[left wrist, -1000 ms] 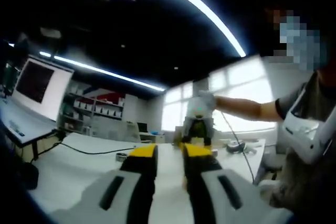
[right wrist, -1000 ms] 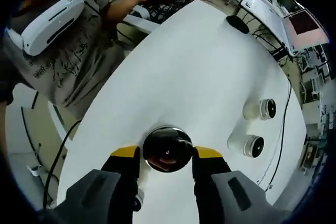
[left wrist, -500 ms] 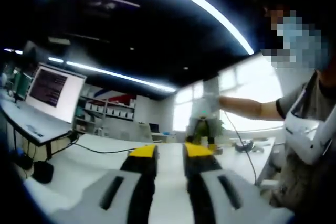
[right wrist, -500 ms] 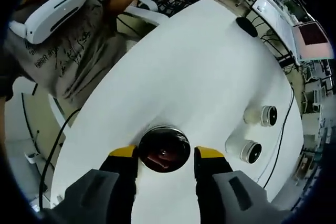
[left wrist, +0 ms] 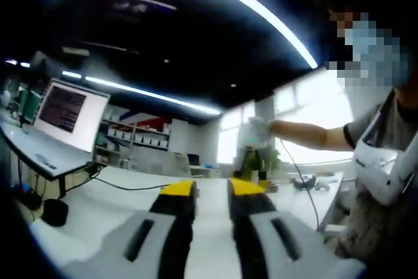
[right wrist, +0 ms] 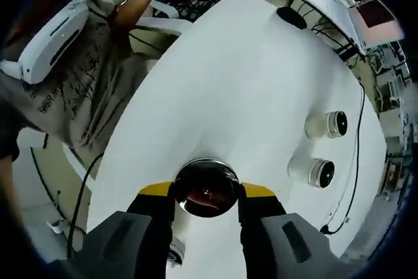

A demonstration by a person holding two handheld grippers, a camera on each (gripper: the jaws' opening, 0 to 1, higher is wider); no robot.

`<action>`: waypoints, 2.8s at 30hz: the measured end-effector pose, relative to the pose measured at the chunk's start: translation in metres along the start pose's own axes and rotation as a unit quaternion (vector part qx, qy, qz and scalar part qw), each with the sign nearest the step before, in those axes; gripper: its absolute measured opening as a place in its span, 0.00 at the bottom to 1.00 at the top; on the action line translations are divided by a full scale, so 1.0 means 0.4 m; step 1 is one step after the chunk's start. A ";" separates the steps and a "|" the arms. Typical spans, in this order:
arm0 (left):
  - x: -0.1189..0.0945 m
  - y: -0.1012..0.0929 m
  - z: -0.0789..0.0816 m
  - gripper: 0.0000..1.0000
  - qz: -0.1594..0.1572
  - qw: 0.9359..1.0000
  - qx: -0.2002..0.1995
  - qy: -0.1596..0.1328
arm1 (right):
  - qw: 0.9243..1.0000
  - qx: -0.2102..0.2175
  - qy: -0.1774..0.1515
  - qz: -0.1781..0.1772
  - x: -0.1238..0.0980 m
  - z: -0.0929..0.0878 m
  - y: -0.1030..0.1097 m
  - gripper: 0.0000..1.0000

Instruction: Rotate the seasoning bottle until the label or dispensing opening points toward the visible target arrow and the bottle remains upright within the marked orientation range

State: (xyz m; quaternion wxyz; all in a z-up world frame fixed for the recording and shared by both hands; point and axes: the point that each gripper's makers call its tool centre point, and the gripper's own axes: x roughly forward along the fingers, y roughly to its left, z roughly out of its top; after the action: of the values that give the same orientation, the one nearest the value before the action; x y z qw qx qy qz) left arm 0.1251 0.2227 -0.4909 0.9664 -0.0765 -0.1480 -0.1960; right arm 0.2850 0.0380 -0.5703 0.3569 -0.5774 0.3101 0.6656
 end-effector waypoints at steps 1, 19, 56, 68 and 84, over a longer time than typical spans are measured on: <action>0.000 0.002 0.000 0.20 0.000 1.000 -0.001 -0.001 | 1.000 0.005 -0.002 0.000 0.000 0.001 -0.003 0.38; 0.010 0.011 -0.010 0.20 -0.013 1.000 -0.010 -0.005 | 0.970 0.239 0.033 -0.030 0.000 0.004 -0.010 0.38; 0.028 -0.006 -0.011 0.20 -0.037 0.999 -0.016 -0.002 | 0.995 -0.094 0.016 -0.029 0.009 0.020 0.009 0.45; 0.030 0.000 -0.011 0.20 -0.036 0.999 -0.020 -0.005 | 0.993 -0.108 0.020 -0.031 0.007 0.026 0.001 0.39; 0.035 -0.002 -0.015 0.20 -0.037 0.999 -0.022 -0.004 | 0.996 0.076 -0.007 -0.035 0.003 0.010 -0.005 0.39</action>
State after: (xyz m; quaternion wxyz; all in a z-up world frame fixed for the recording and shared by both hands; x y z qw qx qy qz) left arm 0.1388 0.2159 -0.4923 0.9559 -0.0933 -0.1498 -0.2346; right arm 0.2844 0.0428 -0.5709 0.4248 -0.5545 0.3369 0.6313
